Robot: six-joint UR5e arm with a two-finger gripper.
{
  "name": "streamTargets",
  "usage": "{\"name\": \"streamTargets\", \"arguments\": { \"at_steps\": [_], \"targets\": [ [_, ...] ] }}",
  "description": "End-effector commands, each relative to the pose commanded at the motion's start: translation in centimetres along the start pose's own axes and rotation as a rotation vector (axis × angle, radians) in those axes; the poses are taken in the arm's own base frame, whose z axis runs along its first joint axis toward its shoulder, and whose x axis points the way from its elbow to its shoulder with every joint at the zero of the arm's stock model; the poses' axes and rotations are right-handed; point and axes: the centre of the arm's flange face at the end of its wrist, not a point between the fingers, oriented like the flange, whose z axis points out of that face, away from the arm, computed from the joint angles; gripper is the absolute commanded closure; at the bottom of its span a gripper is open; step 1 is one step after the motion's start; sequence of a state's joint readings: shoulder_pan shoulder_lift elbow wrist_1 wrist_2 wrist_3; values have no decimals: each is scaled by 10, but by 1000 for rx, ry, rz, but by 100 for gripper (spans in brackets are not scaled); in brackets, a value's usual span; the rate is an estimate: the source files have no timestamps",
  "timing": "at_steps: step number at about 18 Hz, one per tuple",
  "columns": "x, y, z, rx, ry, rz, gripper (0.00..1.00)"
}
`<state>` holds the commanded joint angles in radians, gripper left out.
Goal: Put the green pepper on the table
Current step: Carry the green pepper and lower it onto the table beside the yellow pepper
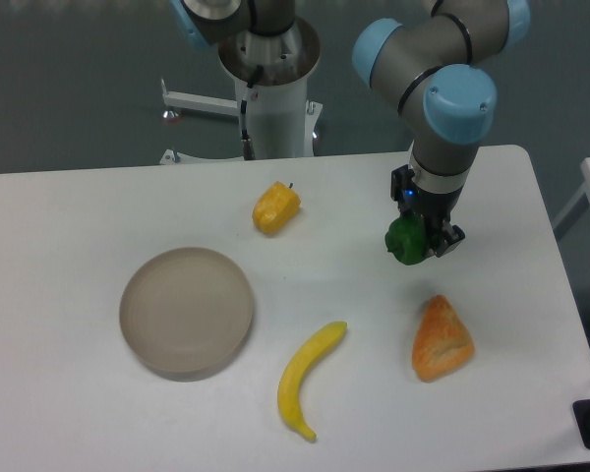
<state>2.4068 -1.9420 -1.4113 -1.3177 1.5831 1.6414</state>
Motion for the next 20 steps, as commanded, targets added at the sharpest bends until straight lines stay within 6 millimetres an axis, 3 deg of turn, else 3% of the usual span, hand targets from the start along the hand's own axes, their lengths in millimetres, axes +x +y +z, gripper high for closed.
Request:
{"name": "streamTargets", "arguments": {
  "at_steps": [6, 10, 12, 17, 20],
  "targets": [
    [6, -5, 10, 5, 27, 5, 81],
    [19, -11, 36, 14, 76, 8, 81],
    [27, -33, 47, 10, 93, -13, 81],
    [34, -61, 71, 12, 134, -34, 79],
    [50, -78, 92, 7, 151, -57, 78]
  ]
}}
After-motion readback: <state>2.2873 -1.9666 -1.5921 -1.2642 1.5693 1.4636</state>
